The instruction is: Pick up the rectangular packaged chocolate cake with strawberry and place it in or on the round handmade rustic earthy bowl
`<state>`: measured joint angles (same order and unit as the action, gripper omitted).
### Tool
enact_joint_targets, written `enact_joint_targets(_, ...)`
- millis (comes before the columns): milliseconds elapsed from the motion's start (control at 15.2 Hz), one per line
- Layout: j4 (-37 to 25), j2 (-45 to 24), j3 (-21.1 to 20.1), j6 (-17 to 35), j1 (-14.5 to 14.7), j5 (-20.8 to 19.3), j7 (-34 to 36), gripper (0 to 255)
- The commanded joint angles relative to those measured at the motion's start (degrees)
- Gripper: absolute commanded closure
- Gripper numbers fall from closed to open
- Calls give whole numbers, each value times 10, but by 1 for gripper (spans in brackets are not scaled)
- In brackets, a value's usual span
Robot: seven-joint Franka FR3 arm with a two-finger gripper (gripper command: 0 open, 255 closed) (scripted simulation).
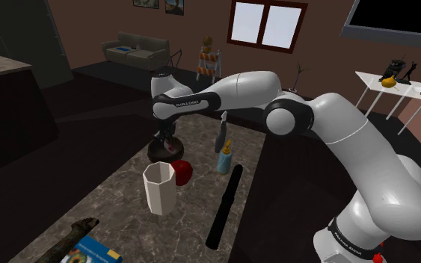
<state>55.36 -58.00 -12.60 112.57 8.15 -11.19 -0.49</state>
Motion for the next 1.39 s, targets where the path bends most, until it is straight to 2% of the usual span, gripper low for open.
enact_joint_targets(0,0,0,0,0,0,0,0,255)
enact_joint_targets(132,0,0,0,0,0,0,0,255)
enact_joint_targets(198,0,0,0,0,0,0,0,0)
enact_joint_targets(528,0,0,0,0,0,0,0,0)
enact_joint_targets(792,-24,28,-3,-51,1,4,-3,0)
enact_joint_targets(1320,-24,28,-3,-51,1,4,-3,0)
